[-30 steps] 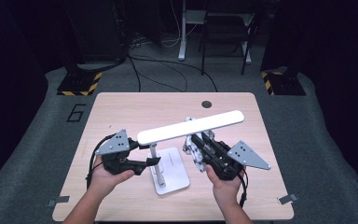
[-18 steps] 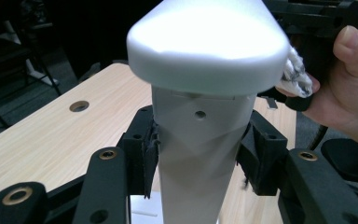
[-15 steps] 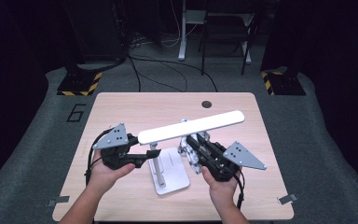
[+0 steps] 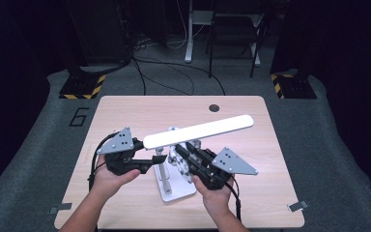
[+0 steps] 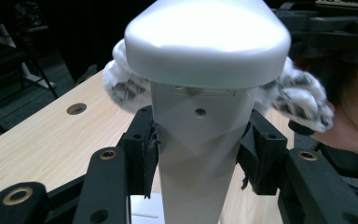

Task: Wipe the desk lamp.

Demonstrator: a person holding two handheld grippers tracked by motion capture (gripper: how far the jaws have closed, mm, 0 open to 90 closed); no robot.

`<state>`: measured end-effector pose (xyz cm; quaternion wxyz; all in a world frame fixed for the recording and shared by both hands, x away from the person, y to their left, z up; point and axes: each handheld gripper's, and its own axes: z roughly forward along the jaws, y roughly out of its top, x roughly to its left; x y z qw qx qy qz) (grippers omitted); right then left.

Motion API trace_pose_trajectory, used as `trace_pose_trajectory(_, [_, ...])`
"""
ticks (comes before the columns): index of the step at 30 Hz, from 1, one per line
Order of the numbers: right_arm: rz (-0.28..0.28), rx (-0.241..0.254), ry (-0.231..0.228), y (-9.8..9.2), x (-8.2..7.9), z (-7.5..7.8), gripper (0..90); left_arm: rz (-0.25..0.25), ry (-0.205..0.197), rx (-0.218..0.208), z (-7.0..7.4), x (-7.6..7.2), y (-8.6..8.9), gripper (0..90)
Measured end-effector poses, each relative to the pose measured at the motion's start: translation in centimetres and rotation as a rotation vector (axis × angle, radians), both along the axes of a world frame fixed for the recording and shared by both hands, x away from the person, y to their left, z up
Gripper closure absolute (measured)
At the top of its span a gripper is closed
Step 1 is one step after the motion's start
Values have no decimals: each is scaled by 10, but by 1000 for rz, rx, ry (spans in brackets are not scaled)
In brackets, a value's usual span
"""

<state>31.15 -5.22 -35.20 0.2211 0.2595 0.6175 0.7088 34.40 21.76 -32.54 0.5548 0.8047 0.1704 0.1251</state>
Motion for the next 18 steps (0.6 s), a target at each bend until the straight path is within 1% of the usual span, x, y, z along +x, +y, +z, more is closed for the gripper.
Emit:
trace_pose_trajectory(1, [0, 0, 0, 0, 0, 0, 779, 2, 0, 3, 0, 0, 0, 523])
trace_pose_trajectory(2, [-17, 4, -5, -5, 1, 0, 780, 2, 1, 3, 0, -1, -1, 523])
trace_pose_trajectory(4, [-50, 17, -1, -16, 3, -1, 780, 5, -3, 8, 0, -1, -1, 523])
trace_pose_trajectory(6, [-100, 38, 1, -31, 5, -2, 780, 10, -5, 13, 1, -1, -1, 523])
trace_pose_trajectory(8, [-126, 62, 8, -43, 6, -3, 780, 14, -7, 14, 1, -1, -1, 522])
trace_pose_trajectory(10, [-145, 72, 8, -52, 5, -5, 780, 16, -6, 14, 1, -1, -2, 522])
trace_pose_trajectory(12, [-153, 72, 4, -54, 2, -6, 780, 17, -8, 18, 1, -2, -3, 522])
trace_pose_trajectory(13, [-146, 61, -9, -50, -2, -6, 780, 20, -9, 19, 1, -2, -3, 522])
trace_pose_trajectory(15, [-143, 55, -13, -48, -3, -5, 780, 20, -12, 19, 1, -2, -2, 522])
trace_pose_trajectory(17, [-123, 47, -29, -40, -6, -5, 780, 23, -11, 23, 1, -2, -1, 522])
trace_pose_trajectory(18, [-103, 47, -28, -34, -8, -5, 780, 20, -15, 27, 1, -2, -1, 521])
